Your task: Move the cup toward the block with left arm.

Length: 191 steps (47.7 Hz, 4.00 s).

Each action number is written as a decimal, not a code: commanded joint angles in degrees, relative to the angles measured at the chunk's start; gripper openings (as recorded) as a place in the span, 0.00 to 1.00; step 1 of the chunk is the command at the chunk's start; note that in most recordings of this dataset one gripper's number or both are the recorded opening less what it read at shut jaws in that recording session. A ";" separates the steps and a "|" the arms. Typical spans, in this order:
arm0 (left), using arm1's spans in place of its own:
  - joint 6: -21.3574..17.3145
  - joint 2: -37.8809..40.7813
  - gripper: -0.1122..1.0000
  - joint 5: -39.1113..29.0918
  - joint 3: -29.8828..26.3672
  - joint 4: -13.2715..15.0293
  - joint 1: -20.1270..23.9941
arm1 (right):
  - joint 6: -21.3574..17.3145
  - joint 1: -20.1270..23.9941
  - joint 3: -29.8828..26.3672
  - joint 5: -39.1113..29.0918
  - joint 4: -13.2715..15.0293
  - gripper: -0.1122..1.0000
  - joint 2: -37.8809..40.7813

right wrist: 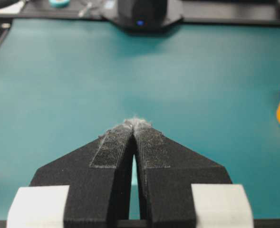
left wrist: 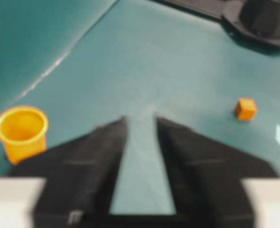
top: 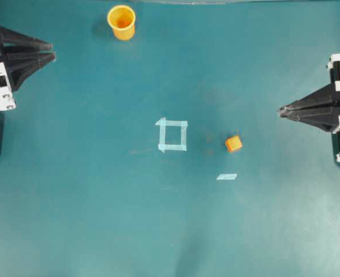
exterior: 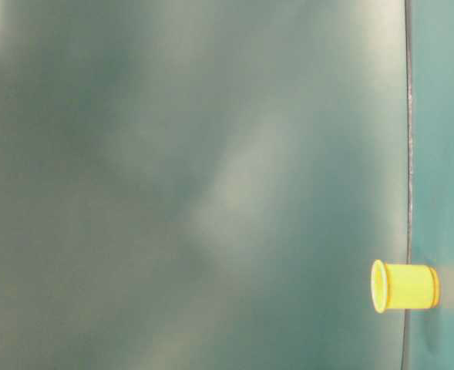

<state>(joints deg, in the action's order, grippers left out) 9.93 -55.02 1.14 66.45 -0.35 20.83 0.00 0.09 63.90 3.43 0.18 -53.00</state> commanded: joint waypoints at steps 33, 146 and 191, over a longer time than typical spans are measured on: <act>4.48 23.12 0.88 -2.55 -5.89 -0.79 8.26 | 0.00 0.09 -1.85 0.18 -0.09 0.10 0.09; -1.58 61.52 0.72 -7.82 -35.86 -1.23 14.68 | 0.70 0.09 -3.52 0.26 0.18 0.10 -0.35; -3.08 62.67 0.72 -27.77 -55.20 -1.14 -8.17 | 0.88 0.00 -3.60 0.26 0.35 0.10 -0.09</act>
<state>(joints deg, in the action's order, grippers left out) 6.86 8.09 -26.89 13.80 -1.49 14.06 0.79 0.09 62.14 3.34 0.26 -53.17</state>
